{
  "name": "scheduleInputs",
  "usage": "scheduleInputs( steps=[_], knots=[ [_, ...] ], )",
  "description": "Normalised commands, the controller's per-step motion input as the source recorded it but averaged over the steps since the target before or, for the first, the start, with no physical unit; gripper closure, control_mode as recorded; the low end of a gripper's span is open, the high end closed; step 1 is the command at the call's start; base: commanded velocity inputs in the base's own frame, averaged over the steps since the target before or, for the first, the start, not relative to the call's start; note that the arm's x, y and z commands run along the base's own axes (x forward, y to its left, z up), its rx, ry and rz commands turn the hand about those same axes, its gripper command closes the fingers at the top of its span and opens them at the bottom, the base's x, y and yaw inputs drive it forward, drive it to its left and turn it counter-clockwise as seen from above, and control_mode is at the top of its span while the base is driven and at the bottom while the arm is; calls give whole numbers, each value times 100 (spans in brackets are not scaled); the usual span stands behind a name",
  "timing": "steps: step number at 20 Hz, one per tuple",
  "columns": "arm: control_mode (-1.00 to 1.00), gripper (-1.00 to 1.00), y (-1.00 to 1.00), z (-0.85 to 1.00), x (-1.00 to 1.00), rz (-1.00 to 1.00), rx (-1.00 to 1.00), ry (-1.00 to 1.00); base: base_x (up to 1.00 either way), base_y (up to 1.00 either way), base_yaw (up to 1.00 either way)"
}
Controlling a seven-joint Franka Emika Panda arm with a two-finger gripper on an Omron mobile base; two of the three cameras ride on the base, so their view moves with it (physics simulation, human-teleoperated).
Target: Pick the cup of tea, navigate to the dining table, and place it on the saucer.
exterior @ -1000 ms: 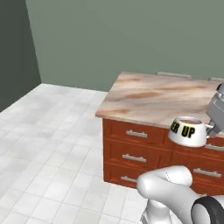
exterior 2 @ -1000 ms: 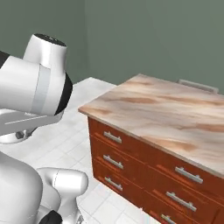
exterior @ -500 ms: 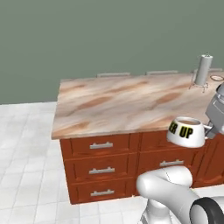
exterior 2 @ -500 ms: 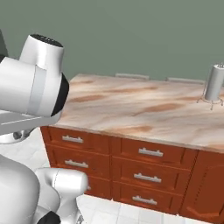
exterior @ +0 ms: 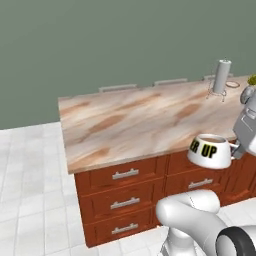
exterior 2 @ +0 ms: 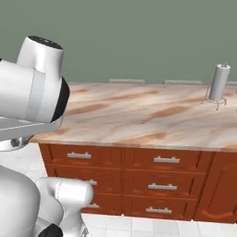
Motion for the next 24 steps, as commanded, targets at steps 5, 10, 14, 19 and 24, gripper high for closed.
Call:
scheduleInputs(
  steps=[5, 10, 14, 19, 24],
  knots=[
    [100, 100, 0, 0, 0, 0, 0, 0, 12, 94, -25],
    [100, 100, 0, 0, 0, 0, 0, 0, 24, 100, -33],
    [100, 100, 0, 0, 0, 0, 0, 0, 48, 100, -33],
    [100, 100, 0, 0, 0, 0, 0, 0, 62, 100, -31],
    [100, 100, 0, 0, 0, 0, 0, 0, 62, 100, -31]
  ],
)
